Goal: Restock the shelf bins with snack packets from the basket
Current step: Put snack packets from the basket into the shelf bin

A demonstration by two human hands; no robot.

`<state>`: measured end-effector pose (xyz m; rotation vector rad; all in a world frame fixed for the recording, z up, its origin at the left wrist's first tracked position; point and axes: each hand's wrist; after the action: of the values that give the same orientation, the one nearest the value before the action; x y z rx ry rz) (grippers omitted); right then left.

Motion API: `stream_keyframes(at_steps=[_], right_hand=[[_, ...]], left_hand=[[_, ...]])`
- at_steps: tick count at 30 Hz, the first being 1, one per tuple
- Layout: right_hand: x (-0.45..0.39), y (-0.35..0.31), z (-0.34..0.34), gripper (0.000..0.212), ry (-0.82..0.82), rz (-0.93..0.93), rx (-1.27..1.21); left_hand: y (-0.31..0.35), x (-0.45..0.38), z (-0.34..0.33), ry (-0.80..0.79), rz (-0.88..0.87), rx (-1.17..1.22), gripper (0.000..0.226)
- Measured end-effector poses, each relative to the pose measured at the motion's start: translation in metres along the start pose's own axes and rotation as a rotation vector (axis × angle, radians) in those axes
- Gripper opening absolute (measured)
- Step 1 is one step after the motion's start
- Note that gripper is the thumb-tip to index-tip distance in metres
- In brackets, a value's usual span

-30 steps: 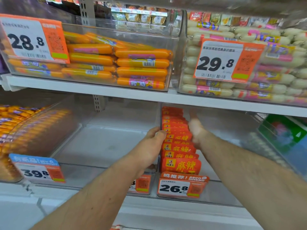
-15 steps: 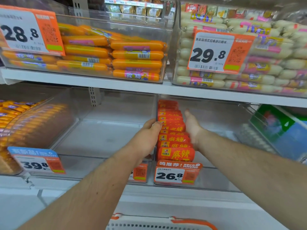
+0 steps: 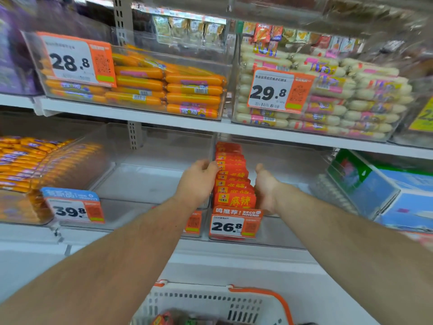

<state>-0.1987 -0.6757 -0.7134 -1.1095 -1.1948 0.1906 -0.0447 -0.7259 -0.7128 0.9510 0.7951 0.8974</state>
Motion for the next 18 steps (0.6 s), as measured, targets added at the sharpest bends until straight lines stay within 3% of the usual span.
stream_keyframes(at_steps=[2, 5, 8, 10, 12, 14, 18], right_hand=[[0.011, -0.005, 0.004, 0.095, 0.069, 0.083, 0.051], [0.035, 0.000, 0.003, 0.070, 0.367, 0.438, 0.183], [0.057, 0.040, -0.001, 0.030, 0.629, 0.855, 0.389], [0.071, 0.079, -0.010, 0.016, 0.644, 1.182, 0.420], [0.072, 0.117, -0.025, 0.011, 0.555, 1.332, 0.452], [0.063, 0.156, -0.037, 0.014, 0.444, 1.235, 0.518], [0.038, 0.231, -0.057, 0.027, 0.209, 0.607, 0.845]], left_hand=[[0.006, 0.012, 0.011, 0.124, -0.215, -0.124, 0.032], [0.001, 0.044, 0.023, 0.207, -0.446, -0.125, 0.018], [-0.035, 0.089, 0.022, 0.101, -0.393, -0.033, 0.014], [-0.067, 0.116, 0.022, -0.021, -0.307, -0.038, 0.017], [-0.099, 0.137, 0.025, -0.103, -0.153, -0.059, 0.025], [-0.129, 0.156, 0.030, -0.138, -0.016, -0.085, 0.027], [-0.167, 0.191, 0.037, -0.148, 0.174, -0.116, 0.020]])
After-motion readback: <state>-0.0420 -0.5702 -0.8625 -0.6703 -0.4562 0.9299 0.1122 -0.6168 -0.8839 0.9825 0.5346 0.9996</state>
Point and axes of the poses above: each hand's wrist, its own x-axis away from the middle knuckle, its own z-axis out of the back of the hand, y = z × x, and after that the axes turned 4 degrees about -z, right-handed
